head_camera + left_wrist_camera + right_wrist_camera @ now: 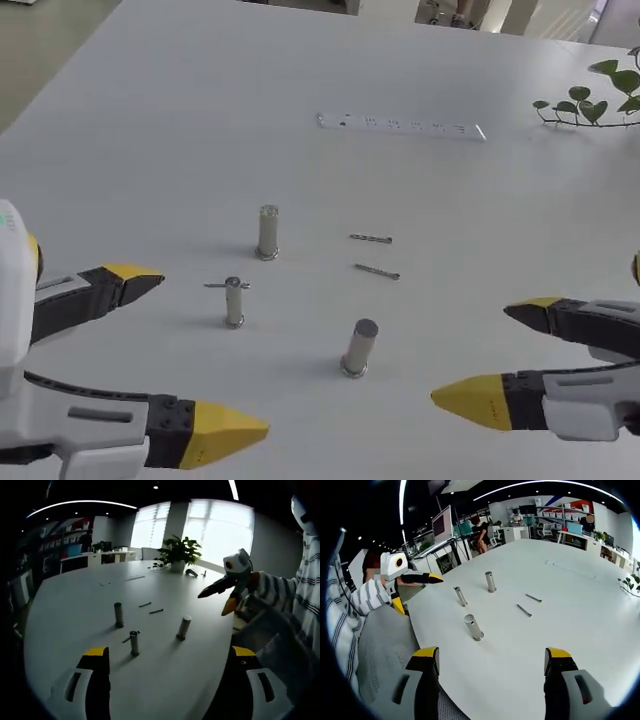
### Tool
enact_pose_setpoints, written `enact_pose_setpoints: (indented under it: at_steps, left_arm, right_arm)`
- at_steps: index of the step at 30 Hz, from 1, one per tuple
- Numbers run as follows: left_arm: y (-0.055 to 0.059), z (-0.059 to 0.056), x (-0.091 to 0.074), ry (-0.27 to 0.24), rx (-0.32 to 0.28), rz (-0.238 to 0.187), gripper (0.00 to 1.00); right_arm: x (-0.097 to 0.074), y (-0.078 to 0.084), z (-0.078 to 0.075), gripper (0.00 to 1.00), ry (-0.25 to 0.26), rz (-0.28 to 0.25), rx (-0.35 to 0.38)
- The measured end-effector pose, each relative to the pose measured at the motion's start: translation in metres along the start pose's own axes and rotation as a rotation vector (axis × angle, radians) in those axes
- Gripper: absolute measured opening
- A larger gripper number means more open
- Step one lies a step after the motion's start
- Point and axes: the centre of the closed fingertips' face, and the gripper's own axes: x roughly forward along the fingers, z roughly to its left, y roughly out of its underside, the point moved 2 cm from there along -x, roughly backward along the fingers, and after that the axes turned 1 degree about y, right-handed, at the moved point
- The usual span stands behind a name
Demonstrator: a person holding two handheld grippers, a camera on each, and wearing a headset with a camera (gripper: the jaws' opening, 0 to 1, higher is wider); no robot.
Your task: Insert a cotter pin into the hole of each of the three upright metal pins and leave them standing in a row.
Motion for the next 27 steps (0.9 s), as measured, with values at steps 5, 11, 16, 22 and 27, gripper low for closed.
enact_pose_setpoints:
  at_steps: [5, 11, 16, 22, 27]
  left_arm:
    - [0.001, 0.002, -0.005, -0.013, -0.003, 0.003, 0.99]
    - [0.004, 0.003, -0.008, -0.024, 0.002, 0.014, 0.99]
    - [0.004, 0.003, -0.010, -0.023, -0.003, 0.012, 0.99]
    - [0.006, 0.001, -0.010, -0.021, -0.008, 0.014, 0.99]
    - [0.007, -0.001, -0.010, -0.016, -0.008, 0.016, 0.99]
  right_arm:
    - [0.004, -0.009, -0.007, 0.82, -0.007, 0.019, -0.040]
    - [0.010, -0.018, -0.016, 0.80, -0.012, 0.052, -0.116]
    - [0.015, -0.023, -0.022, 0.78, -0.020, 0.078, -0.160]
    - [0.022, -0.027, -0.023, 0.72, -0.037, 0.110, -0.216]
    - [0.028, -0.031, -0.025, 0.70, -0.048, 0.124, -0.246]
